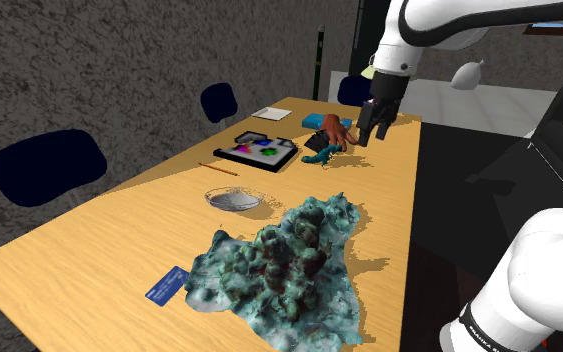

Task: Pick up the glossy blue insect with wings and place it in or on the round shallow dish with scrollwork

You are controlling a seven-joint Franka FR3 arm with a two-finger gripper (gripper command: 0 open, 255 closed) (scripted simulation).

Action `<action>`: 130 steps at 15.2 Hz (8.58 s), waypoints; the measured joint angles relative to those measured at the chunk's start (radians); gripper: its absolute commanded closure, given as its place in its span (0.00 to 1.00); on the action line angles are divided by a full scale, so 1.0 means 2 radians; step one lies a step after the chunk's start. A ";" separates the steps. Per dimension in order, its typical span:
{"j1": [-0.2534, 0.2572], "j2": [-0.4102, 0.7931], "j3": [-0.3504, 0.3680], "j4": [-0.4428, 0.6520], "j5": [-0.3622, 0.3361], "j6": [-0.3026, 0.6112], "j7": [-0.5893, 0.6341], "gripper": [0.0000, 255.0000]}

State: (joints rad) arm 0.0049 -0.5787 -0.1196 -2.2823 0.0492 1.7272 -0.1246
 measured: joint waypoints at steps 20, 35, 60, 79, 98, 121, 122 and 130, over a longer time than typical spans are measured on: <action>-0.020 0.428 -0.083 0.375 0.039 -0.012 -0.265 0.00; -0.028 0.478 -0.079 0.386 0.047 0.021 -0.289 0.00; -0.031 0.472 -0.081 0.456 0.044 -0.055 -0.283 1.00; 0.016 0.456 -0.061 0.526 0.040 -0.135 -0.207 1.00; 0.152 0.493 0.008 0.608 0.039 -0.161 0.001 1.00; 0.195 0.484 0.022 0.474 0.036 -0.033 0.041 1.00; 0.195 0.484 0.022 0.470 0.036 -0.028 0.040 1.00; 0.195 0.484 0.022 0.464 0.036 -0.022 0.039 0.00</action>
State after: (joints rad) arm 0.3940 0.3902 -0.0763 -1.3547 0.1221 1.6834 -0.0458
